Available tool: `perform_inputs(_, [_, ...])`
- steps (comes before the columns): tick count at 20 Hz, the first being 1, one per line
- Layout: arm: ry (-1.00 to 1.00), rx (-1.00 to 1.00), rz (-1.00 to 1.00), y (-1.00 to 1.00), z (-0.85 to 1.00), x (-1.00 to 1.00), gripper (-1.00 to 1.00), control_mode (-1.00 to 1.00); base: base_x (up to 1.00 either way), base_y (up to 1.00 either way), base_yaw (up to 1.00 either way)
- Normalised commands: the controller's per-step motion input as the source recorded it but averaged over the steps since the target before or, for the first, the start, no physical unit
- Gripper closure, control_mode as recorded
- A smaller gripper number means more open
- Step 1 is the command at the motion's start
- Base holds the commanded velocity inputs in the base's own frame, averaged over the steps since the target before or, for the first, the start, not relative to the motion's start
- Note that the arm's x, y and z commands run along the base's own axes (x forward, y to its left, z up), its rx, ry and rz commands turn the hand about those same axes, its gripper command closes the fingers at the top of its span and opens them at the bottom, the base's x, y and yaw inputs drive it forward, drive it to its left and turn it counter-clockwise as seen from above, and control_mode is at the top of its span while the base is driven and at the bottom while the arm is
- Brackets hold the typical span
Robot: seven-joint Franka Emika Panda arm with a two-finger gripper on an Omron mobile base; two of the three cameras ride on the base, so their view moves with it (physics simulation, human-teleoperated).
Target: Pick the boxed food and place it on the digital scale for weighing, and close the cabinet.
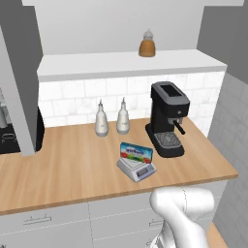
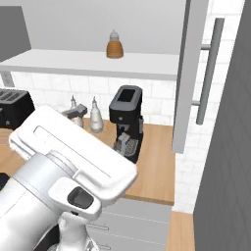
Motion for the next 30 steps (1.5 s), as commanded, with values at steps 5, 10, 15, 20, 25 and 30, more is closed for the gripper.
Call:
perform_inputs(5, [0.00, 0.07, 0.00, -0.50, -0.02, 0.38, -1.00, -1.00, 0.00, 0.00, 0.00])
perform_inputs(10, [0.00, 0.04, 0.00, -0.28, -0.01, 0.29, -1.00, -1.00, 0.00, 0.00, 0.00])
perform_inputs(15, [0.00, 0.02, 0.00, -0.28, -0.03, 0.26, -1.00, -1.00, 0.00, 0.00, 0.00])
perform_inputs(20, [0.00, 0.01, 0.00, -0.22, -0.03, 0.33, -1.00, -1.00, 0.00, 0.00, 0.00])
perform_inputs(25, [0.00, 0.00, 0.00, -0.21, -0.05, 0.40, -1.00, -1.00, 0.00, 0.00, 0.00])
perform_inputs(30, [0.00, 0.03, 0.00, -0.40, -0.01, 0.17, -1.00, -1.00, 0.00, 0.00, 0.00])
